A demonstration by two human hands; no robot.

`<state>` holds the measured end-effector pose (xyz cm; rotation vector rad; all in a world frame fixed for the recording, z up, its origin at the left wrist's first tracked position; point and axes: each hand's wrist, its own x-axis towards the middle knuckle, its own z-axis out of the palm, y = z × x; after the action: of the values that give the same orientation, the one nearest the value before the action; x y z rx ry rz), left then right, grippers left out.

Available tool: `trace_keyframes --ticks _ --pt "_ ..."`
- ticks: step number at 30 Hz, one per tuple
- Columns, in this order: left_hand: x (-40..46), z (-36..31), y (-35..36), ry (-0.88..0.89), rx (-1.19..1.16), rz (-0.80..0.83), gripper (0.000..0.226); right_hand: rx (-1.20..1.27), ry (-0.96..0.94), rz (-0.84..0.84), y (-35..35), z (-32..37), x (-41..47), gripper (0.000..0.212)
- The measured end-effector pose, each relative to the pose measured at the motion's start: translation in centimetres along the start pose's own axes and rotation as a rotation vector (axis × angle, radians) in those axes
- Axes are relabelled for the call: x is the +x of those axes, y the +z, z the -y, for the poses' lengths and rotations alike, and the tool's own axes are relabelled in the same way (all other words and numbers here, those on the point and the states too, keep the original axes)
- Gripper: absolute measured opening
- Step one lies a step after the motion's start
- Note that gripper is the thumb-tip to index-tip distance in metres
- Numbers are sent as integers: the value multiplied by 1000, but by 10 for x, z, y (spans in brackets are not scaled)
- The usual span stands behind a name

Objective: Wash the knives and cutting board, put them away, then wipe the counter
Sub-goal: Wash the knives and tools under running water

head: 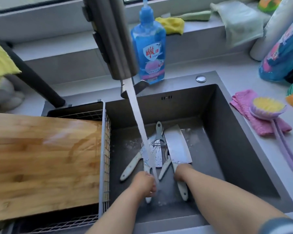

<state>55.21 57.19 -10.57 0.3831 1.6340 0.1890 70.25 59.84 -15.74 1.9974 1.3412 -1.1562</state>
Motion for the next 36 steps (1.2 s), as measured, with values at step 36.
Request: trace_keyframes --ticks 36 --pt "-90 -7 -58 -175 -634 524 39 888 -234 -553 -17 -19 -153 19"
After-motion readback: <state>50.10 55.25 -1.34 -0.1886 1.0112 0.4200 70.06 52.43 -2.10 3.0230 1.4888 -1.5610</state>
